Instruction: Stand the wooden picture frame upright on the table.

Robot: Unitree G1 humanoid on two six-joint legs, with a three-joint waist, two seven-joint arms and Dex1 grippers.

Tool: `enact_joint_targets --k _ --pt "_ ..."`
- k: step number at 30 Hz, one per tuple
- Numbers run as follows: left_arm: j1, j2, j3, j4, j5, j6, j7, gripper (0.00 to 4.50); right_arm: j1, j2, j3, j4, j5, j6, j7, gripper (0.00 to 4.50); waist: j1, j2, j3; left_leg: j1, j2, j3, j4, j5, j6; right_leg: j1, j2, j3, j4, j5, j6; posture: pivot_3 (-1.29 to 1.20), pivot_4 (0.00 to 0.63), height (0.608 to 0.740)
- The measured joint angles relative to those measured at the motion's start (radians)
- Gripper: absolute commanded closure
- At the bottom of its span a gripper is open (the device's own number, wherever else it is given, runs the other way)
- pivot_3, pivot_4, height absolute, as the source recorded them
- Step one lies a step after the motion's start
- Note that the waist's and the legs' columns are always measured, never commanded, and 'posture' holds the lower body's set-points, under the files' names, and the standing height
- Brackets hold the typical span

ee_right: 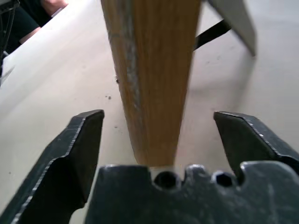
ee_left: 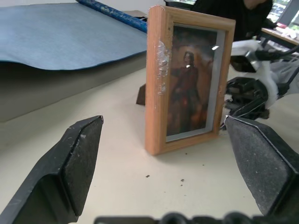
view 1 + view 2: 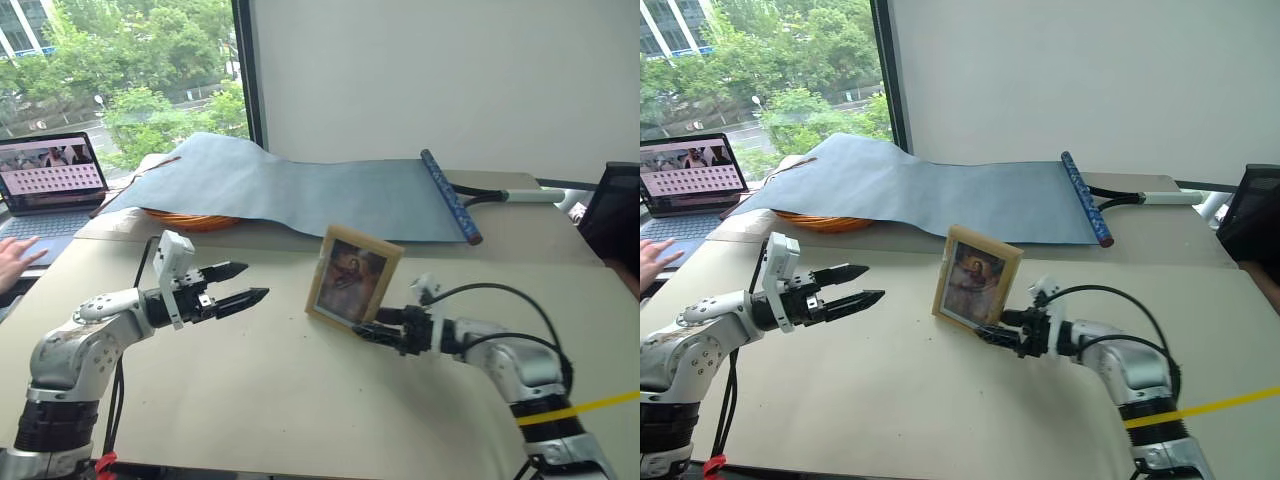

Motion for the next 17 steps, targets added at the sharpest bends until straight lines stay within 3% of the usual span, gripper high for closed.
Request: enact_joint_targets --k 4,8,17 --pt "0.103 -0.019 -0.001 0.000 0.085 -0.072 0.045 0.00 0.208 -0.100 -0.117 -0.118 0.000 -0.031 0.011 0.04 0.003 0.000 0.000 0.000 0.000 0.000 -0.001 -0.001 0.001 -0.001 0.000 0.000 -0.001 -0.001 -0.001 0.00 0.150 0.673" --pt "0.189 -0.048 -0.037 0.003 0.220 -0.206 0.095 0.00 0.390 -0.097 -0.180 -0.252 -0.091 -0.244 0.013 0.04 -0.010 0.001 0.000 0.002 0.000 0.000 0.000 -0.001 0.001 0.001 0.000 0.001 0.000 -0.005 0.006 0.00 0.150 0.673" --pt "0.237 -0.126 -0.100 0.031 0.341 -0.336 0.143 0.00 0.493 -0.020 -0.212 -0.361 -0.181 -0.391 -0.106 0.04 -0.010 0.000 0.000 0.002 0.000 0.000 0.002 0.001 0.002 0.001 0.000 0.001 0.000 -0.004 0.007 0.00 0.150 0.673"
